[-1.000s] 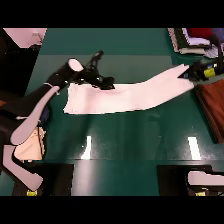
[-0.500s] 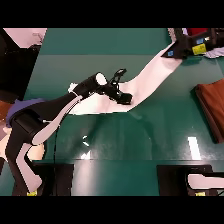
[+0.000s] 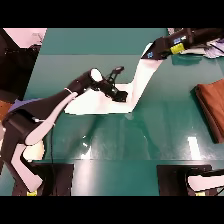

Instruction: Fold the shirts.

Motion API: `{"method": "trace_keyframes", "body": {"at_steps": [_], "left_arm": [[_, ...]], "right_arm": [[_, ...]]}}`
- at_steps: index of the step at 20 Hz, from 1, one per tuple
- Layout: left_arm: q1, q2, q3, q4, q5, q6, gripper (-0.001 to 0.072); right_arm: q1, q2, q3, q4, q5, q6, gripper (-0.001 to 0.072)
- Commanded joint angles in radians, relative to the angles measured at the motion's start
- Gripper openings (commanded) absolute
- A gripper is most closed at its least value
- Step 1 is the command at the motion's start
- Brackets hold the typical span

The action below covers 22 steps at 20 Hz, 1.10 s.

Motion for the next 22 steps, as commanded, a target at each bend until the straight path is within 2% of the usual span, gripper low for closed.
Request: {"method": "trace_keyframes", "body": {"at_steps": [1, 8, 10, 11, 13, 14, 15, 16, 19, 22], "left_arm": [[0.095, 0.102, 0.001, 0.109, -0.044, 0.009, 0.0028], [0.452, 0.385, 0.001, 0.265, -0.116, 0.010, 0.0029], [0.545, 0.443, 0.001, 0.267, -0.117, 0.009, 0.0029], [0.586, 0.467, 0.001, 0.267, -0.117, 0.008, 0.0030], [0.640, 0.492, 0.001, 0.266, -0.126, 0.007, 0.0029], [0.656, 0.497, 0.001, 0.266, -0.137, 0.007, 0.0029], [0.661, 0.497, 0.001, 0.267, -0.152, 0.007, 0.0029], [0.665, 0.497, 0.000, 0.266, -0.167, 0.009, 0.0030], [0.666, 0.497, 0.000, 0.266, -0.195, 0.009, 0.0029], [0.665, 0.497, 0.000, 0.262, -0.240, 0.009, 0.0030]], "right_arm": [[0.077, -0.033, 0.003, 0.028, -0.035, -0.033, 0.0017], [0.305, -0.204, 0.004, 0.262, -0.289, -0.200, 0.0021], [0.380, -0.283, 0.004, 0.266, -0.414, -0.221, 0.0083], [0.416, -0.325, 0.005, 0.273, -0.481, -0.243, 0.0084], [0.472, -0.397, 0.005, 0.324, -0.589, -0.345, 0.0104], [0.496, -0.428, 0.005, 0.334, -0.636, -0.375, 0.0216], [0.507, -0.447, 0.005, 0.333, -0.657, -0.375, 0.0423], [0.508, -0.454, 0.005, 0.333, -0.648, -0.374, 0.0485], [0.436, -0.419, 0.004, 0.321, -0.510, -0.370, 0.0433], [0.300, -0.353, -0.030, 0.145, -0.294, -0.242, 0.0424]]}}
